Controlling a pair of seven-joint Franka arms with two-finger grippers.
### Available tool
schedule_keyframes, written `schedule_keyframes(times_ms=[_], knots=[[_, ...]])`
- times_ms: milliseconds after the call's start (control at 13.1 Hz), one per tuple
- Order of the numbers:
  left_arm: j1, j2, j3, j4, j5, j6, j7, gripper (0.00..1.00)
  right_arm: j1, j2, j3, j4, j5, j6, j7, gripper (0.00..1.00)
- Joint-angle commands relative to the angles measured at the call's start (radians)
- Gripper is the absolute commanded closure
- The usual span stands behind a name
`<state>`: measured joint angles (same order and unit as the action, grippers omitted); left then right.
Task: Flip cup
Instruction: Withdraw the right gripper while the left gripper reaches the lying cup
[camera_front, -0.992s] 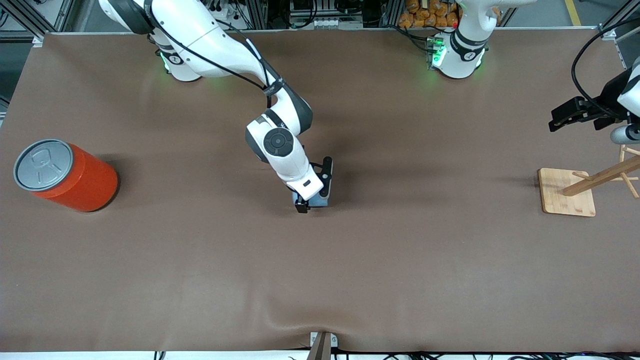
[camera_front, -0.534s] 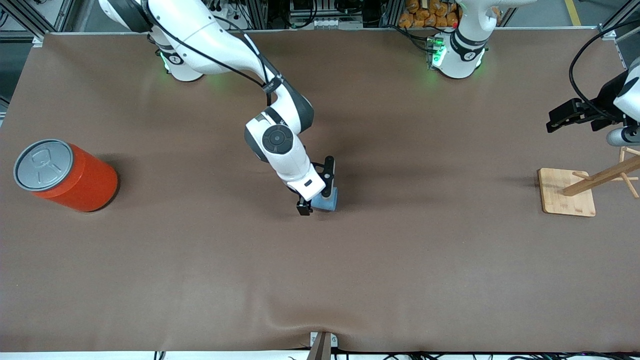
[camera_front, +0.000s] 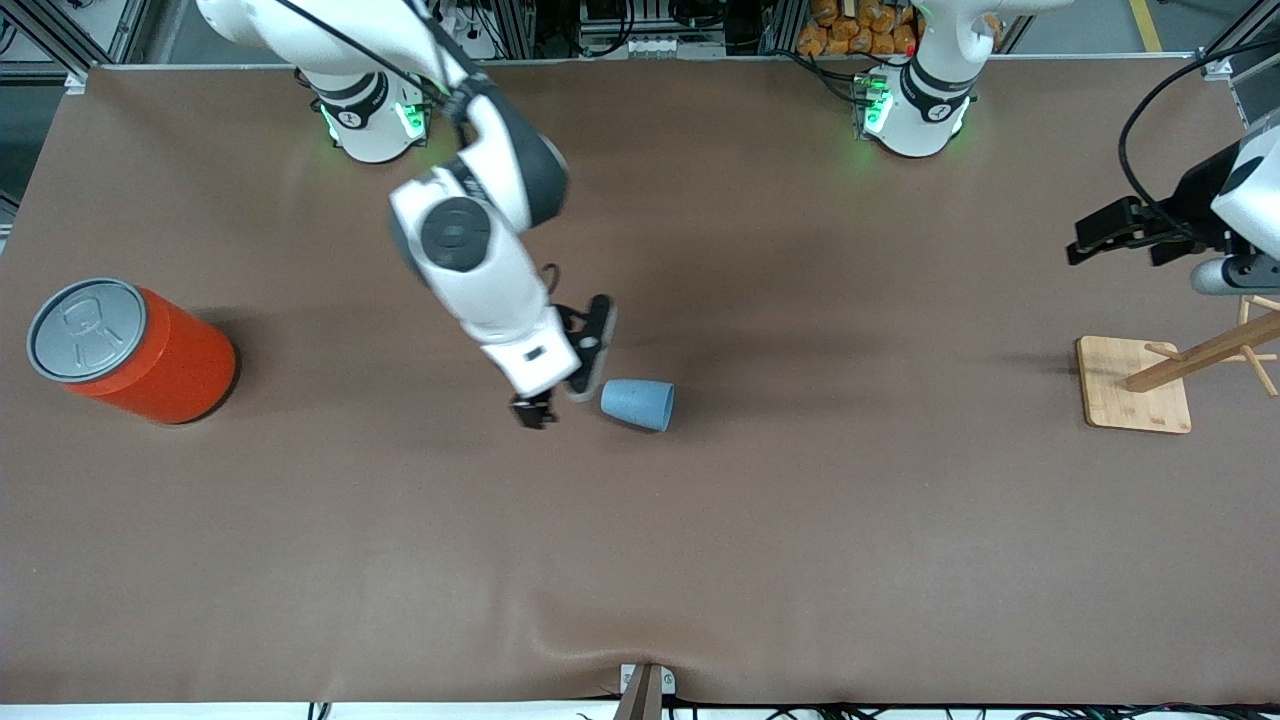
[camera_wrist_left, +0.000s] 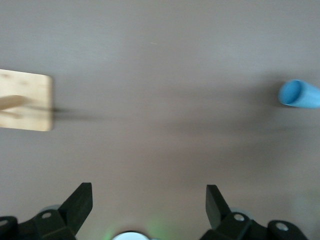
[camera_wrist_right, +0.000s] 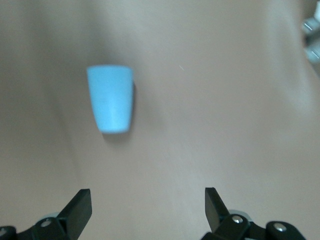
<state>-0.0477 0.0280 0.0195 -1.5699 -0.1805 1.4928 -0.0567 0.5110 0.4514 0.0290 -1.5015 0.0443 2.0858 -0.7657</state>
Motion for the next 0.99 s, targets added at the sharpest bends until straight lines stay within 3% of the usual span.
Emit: schedule_keyframes(times_ms=[0, 229, 534, 915], knots=[[0.015, 0.084, 0.002, 0.022, -0.175, -0.002, 0.031, 0.0, -0.055, -0.114, 0.011, -0.033, 0.012, -0.07, 0.051, 0.0], [0.005, 0.186, -0.001, 0.022, -0.344, 0.067, 0.073, 0.0, -0.178, -0.215, 0.009, -0.033, 0.009, -0.191, 0.15, 0.0], [-0.02, 0.396, -0.016, 0.022, -0.61, 0.151, 0.271, 0.0, -0.348, -0.328, 0.009, -0.033, 0.008, -0.372, 0.292, 0.0], [-0.128, 0.529, -0.024, 0.067, -0.712, 0.3, 0.403, 0.0, -0.492, -0.439, 0.008, -0.037, 0.011, -0.545, 0.332, 0.0]])
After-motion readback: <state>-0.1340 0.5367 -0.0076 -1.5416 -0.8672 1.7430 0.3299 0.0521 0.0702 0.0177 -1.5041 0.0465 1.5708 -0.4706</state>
